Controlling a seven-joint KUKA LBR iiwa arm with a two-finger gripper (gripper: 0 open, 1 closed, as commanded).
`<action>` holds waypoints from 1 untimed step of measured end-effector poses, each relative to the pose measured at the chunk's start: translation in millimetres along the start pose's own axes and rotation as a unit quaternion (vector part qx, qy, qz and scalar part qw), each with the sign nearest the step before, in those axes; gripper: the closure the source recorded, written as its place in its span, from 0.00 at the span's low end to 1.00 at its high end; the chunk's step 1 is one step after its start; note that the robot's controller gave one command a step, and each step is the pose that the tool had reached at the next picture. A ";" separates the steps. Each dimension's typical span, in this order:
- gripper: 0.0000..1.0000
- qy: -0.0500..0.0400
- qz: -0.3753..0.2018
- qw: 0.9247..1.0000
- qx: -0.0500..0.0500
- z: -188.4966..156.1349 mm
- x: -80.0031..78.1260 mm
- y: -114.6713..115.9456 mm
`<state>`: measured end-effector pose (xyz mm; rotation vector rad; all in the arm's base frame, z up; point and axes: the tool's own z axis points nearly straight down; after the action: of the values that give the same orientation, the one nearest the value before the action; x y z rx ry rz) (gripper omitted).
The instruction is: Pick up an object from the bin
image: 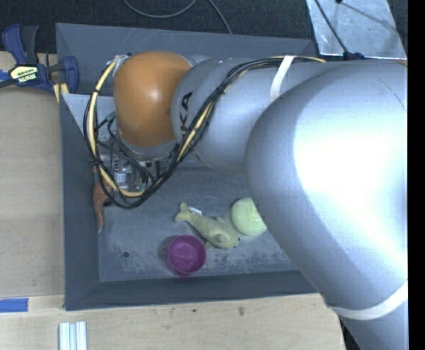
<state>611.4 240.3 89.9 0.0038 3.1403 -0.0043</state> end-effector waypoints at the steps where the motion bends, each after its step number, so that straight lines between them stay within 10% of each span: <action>1: 1.00 0.002 0.000 1.000 0.000 -19.7 0.4 0.1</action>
Offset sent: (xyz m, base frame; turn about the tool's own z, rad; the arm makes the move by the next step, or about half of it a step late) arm 0.0001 0.0001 0.0954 0.0000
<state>610.9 240.4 109.6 0.0028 3.1434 -0.0039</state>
